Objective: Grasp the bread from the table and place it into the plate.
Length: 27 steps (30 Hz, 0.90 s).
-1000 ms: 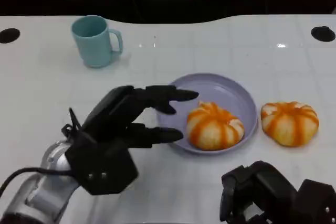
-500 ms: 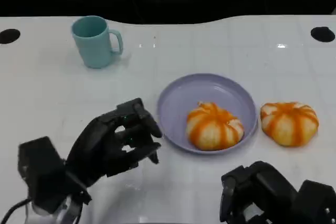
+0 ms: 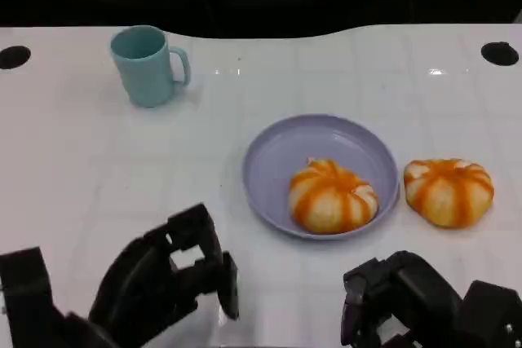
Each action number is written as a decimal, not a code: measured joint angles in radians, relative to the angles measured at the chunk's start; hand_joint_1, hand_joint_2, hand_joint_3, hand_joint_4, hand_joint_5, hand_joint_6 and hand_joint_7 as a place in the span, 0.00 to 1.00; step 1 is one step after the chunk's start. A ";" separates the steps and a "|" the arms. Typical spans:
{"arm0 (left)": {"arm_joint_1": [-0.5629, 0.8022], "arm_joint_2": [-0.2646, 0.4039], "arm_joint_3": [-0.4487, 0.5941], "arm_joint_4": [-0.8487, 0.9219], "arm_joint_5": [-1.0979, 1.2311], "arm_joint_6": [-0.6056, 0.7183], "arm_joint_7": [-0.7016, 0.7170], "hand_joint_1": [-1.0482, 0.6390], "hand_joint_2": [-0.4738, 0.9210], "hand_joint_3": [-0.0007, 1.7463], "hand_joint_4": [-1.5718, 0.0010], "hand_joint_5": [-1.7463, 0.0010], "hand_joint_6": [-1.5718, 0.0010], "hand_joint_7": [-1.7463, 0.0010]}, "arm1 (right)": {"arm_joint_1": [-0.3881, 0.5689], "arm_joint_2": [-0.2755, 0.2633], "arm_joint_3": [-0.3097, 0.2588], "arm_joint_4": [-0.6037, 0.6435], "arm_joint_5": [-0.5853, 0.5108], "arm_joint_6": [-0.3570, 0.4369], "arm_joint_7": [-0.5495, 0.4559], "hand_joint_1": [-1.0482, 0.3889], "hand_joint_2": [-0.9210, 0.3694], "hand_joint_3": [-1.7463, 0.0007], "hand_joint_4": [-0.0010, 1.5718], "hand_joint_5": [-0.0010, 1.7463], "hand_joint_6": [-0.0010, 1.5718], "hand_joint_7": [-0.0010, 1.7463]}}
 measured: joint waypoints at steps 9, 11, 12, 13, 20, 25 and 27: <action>0.013 -0.013 0.024 0.000 -0.016 0.101 -0.062 0.23 1.00 0.12 0.46 0.00 0.59 0.00 | 0.006 0.000 -0.001 -0.022 0.018 0.039 0.010 0.00 0.63 0.24 0.98 0.75 1.00 0.60; 0.010 -0.013 0.028 0.000 -0.016 0.116 -0.074 0.22 1.00 0.11 0.45 0.00 0.59 0.00 | 0.006 0.000 -0.002 -0.022 0.017 0.036 0.010 0.00 0.62 0.23 0.98 0.75 1.00 0.61; 0.008 -0.013 0.031 0.000 -0.016 0.121 -0.078 0.22 1.00 0.11 0.45 0.00 0.59 0.00 | 0.006 -0.001 -0.002 -0.022 0.015 0.032 0.010 0.00 0.62 0.23 0.98 0.75 1.00 0.61; 0.006 -0.013 0.033 0.001 -0.016 0.126 -0.085 0.22 1.00 0.11 0.45 0.00 0.59 0.00 | 0.006 -0.001 -0.002 -0.021 0.012 0.028 0.009 0.00 0.63 0.23 0.98 0.75 1.00 0.62; 0.003 -0.015 0.044 0.015 -0.015 0.144 -0.102 0.23 1.00 0.11 0.45 0.00 0.58 0.00 | 0.002 -0.001 -0.010 -0.021 0.012 0.032 0.007 0.00 0.65 0.20 0.99 0.74 1.00 0.63; -0.002 -0.017 0.053 0.028 -0.015 0.155 -0.107 0.23 1.00 0.11 0.44 0.00 0.57 0.00 | -0.003 -0.001 -0.016 -0.010 0.011 0.027 0.006 0.00 0.62 0.23 0.99 0.75 1.00 0.62; -0.005 -0.017 0.054 0.033 -0.015 0.156 -0.108 0.23 1.00 0.11 0.44 0.00 0.58 0.00 | -0.006 -0.001 -0.019 0.001 0.012 0.023 0.007 0.00 0.61 0.23 0.99 0.75 1.00 0.62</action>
